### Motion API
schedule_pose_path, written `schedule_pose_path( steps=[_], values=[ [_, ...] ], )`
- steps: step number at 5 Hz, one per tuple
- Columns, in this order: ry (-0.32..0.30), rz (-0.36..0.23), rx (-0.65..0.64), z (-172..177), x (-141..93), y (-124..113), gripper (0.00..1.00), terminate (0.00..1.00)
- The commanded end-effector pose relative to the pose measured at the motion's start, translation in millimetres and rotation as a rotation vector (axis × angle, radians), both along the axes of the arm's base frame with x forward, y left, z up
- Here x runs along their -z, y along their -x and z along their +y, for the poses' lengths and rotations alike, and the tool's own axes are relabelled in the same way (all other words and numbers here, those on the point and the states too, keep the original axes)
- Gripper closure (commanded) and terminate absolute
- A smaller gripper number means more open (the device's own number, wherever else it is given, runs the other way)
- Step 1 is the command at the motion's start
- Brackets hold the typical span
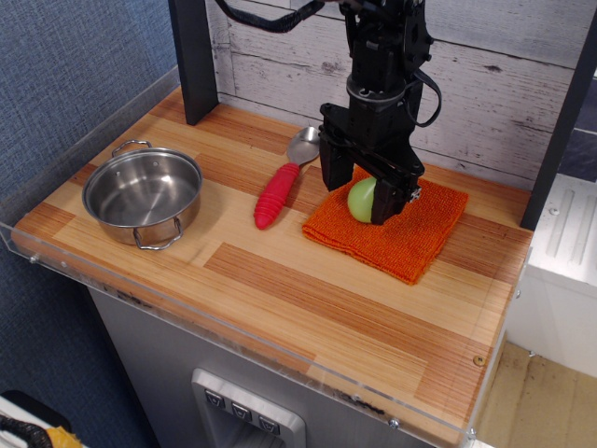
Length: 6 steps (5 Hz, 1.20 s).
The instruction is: Place the green object on the bottom right side of the table
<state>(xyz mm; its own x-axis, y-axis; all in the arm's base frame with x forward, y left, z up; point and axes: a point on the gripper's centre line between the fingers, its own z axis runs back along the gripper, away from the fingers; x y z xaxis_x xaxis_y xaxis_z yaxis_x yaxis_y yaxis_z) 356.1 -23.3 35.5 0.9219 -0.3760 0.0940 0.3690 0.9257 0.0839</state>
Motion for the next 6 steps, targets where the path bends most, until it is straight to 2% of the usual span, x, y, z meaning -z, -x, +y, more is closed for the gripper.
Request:
schedule_pose_path(
  steps=[1, 3, 4, 5, 6],
  values=[
    [0.003, -0.035, 0.009, -7, -8, -5, 0.0, 0.0],
    [-0.009, -0.029, -0.011, -6, -2, -4, 0.0, 0.0],
    [-0.012, -0.029, -0.019, -6, -3, -3, 1.0, 0.0],
    [-0.01, -0.033, -0.032, -5, -9, -3, 1.0, 0.0],
    [-0.017, -0.058, -0.064, -2, -25, -1, 1.0, 0.0]
  ],
)
